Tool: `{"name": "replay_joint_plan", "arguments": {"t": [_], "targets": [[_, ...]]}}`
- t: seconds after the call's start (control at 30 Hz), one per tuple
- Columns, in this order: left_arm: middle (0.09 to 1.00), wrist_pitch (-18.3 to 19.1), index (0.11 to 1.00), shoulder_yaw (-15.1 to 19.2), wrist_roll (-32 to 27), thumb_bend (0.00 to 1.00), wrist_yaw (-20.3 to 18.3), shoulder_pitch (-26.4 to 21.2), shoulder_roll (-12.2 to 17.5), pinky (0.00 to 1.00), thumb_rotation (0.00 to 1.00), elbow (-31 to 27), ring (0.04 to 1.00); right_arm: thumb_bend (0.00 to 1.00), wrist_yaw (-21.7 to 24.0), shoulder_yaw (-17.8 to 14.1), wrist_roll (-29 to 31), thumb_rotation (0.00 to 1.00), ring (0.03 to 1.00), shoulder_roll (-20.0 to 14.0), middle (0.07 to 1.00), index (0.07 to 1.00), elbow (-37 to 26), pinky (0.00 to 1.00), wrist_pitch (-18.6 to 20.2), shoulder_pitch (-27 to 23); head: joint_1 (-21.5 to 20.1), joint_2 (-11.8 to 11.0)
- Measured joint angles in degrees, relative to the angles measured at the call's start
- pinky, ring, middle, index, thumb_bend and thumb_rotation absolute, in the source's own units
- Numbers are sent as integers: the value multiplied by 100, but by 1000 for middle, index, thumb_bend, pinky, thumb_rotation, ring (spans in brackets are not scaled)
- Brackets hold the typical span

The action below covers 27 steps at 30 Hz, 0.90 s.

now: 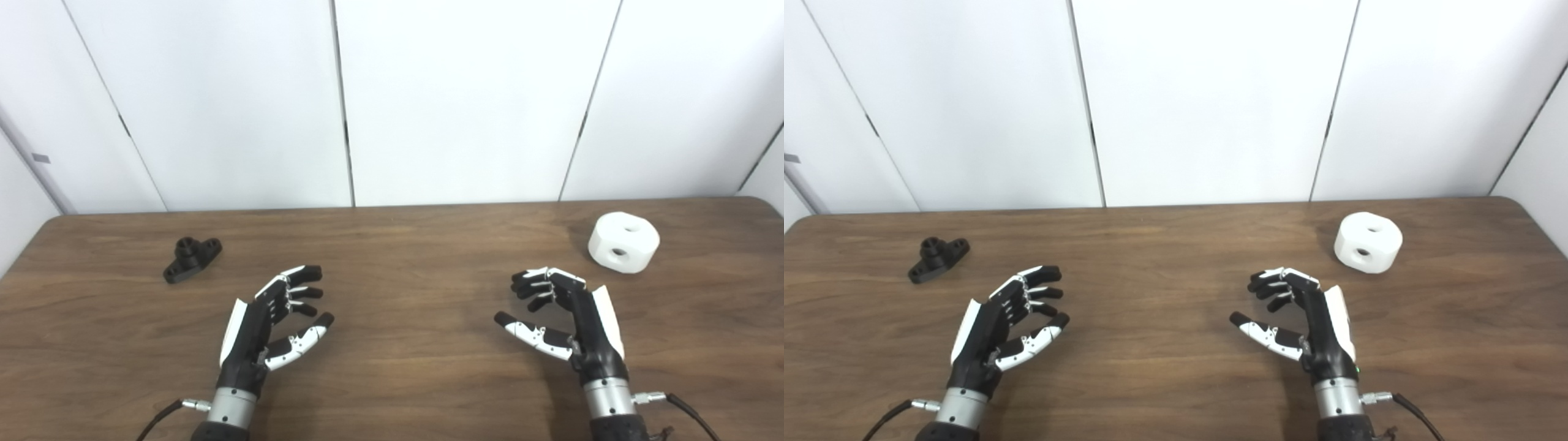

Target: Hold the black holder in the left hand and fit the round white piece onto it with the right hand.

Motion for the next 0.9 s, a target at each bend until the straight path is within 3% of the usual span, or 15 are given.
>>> {"name": "replay_joint_plan", "arguments": {"t": [0.43,0.47,0.6,0.9], "targets": [[768,48,741,-15,-1,506,-4,1,-11,584,0,-11,692,500,5,-2,20,131,556,-7,636,497,-1,430,-1,0,132,0],[766,48,741,-25,9,509,-3,1,-12,581,0,-11,688,499,10,-4,38,132,557,-10,638,497,0,431,-2,1,593,-61],[771,48,741,-76,-3,524,-13,-8,-65,603,0,-6,717,498,63,-33,70,127,558,-41,645,496,1,440,-3,13,1483,-193],[760,-167,736,-264,268,530,116,-222,-408,565,0,278,706,497,174,-328,287,114,553,-396,642,496,-32,429,65,131,2443,-536]]}}
